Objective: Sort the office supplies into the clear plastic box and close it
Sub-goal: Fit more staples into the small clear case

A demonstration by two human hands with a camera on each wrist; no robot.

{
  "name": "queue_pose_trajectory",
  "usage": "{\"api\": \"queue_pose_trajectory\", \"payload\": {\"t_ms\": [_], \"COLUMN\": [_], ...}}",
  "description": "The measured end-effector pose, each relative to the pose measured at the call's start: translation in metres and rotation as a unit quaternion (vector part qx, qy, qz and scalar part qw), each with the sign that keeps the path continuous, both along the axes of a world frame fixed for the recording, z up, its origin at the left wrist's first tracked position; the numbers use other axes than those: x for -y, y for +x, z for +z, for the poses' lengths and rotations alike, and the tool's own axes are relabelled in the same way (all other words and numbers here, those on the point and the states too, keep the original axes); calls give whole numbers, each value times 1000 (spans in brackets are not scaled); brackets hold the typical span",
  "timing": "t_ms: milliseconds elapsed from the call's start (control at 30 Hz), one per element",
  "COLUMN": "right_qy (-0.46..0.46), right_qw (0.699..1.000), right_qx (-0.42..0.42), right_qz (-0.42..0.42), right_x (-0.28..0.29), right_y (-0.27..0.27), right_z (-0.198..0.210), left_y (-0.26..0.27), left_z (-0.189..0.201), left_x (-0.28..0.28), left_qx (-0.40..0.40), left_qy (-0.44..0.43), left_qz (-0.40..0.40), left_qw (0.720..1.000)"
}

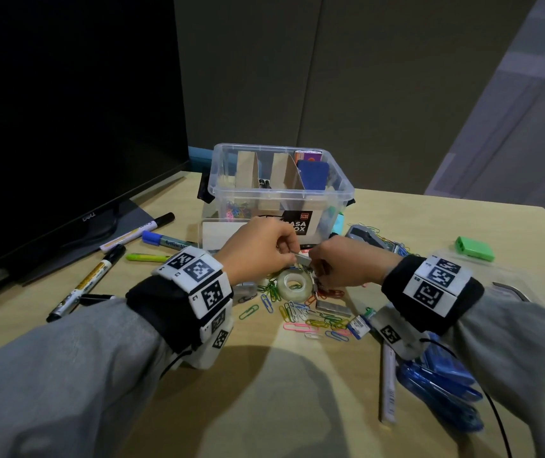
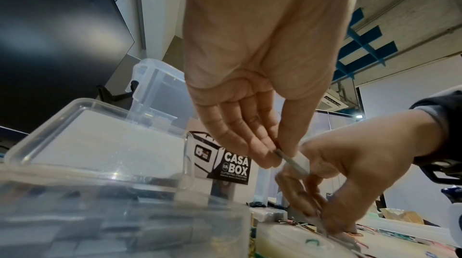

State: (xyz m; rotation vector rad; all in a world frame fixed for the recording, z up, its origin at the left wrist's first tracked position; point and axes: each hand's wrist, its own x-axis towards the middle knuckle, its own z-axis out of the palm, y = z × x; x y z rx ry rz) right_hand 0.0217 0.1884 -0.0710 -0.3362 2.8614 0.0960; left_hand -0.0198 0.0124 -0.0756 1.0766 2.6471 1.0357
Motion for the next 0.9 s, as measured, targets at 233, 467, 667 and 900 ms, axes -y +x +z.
{"api": "queue_pose_trajectory", "payload": {"t_ms": [233,467,667,900], "right_qy": [-150,-262,-407,-426], "right_qw": [982,953,905,897], "right_qx": [-115,-146,-71,-9], "right_qz": [-16,-34,-99,-115], "right_x": [-2,0,2,-2], "right_y": [0,3,5,4], "right_z": [5,8,9,5], "left_y": [-1,-2,-5,6], "left_z": [-1,-2,-5,-36], "left_x": [0,-1,2,2], "left_qx": [-3,9,59,134], "left_qy": [12,29,78,153], "left_qz": [17,46,57,123], "left_qw": [1000,998,994,971]}}
